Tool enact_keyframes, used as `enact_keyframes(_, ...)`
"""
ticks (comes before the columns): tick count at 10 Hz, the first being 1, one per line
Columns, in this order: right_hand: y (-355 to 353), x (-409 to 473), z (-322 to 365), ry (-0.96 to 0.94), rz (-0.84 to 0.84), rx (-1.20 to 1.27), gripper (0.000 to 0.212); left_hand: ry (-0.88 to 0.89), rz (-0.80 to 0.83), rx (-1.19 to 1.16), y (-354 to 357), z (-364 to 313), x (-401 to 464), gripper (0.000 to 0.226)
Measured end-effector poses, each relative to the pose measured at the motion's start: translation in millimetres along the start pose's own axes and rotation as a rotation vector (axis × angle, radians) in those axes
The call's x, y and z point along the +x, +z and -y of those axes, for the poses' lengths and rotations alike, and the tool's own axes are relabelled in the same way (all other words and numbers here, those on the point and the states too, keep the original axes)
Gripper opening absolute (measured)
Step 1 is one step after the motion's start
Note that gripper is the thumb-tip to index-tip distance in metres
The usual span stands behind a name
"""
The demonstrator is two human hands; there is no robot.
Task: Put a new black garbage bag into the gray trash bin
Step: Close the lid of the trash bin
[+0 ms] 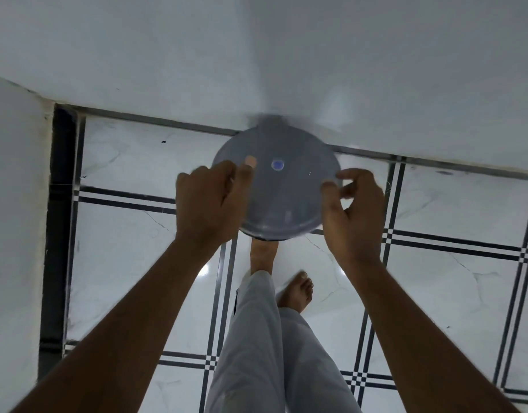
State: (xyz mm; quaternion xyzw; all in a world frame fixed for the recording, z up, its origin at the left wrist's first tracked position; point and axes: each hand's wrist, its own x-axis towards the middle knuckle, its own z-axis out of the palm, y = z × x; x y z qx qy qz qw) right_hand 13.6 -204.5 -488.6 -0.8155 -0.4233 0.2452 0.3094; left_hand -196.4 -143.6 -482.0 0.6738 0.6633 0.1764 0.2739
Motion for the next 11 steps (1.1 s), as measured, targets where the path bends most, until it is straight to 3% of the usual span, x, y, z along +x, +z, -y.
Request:
enact_keyframes(1,5,-9,-15,0.053,0.121,-0.048,0.019,-0.089,0.180,0.029,18,15,-6,0.039)
enact_keyframes(2,17,-11,-27,0.092,0.248,-0.134,0.024,-0.101,0.295,0.137,45,30,-12,0.033)
enact_keyframes(4,57,10,-48,0.081,0.382,-0.293,0.097,-0.164,0.377,0.274,92,52,-6,0.100)
enact_keyframes(5,81,21,-74,0.045,0.424,-0.404,0.121,-0.139,0.469,0.274,111,62,5,0.120)
enact_keyframes(6,88,18,-85,0.141,0.520,-0.423,0.120,-0.065,0.478,0.335,124,69,1,0.122)
enact_keyframes(8,79,-8,-105,0.154,0.455,-0.389,0.108,0.024,0.469,0.354,133,78,-13,0.121)
enact_keyframes(10,59,-14,-109,0.104,0.474,-0.475,0.094,-0.050,0.513,0.344,128,67,-23,0.115)
enact_keyframes(11,42,-3,-94,0.103,0.422,-0.482,0.077,-0.113,0.455,0.195,117,45,-19,0.098)
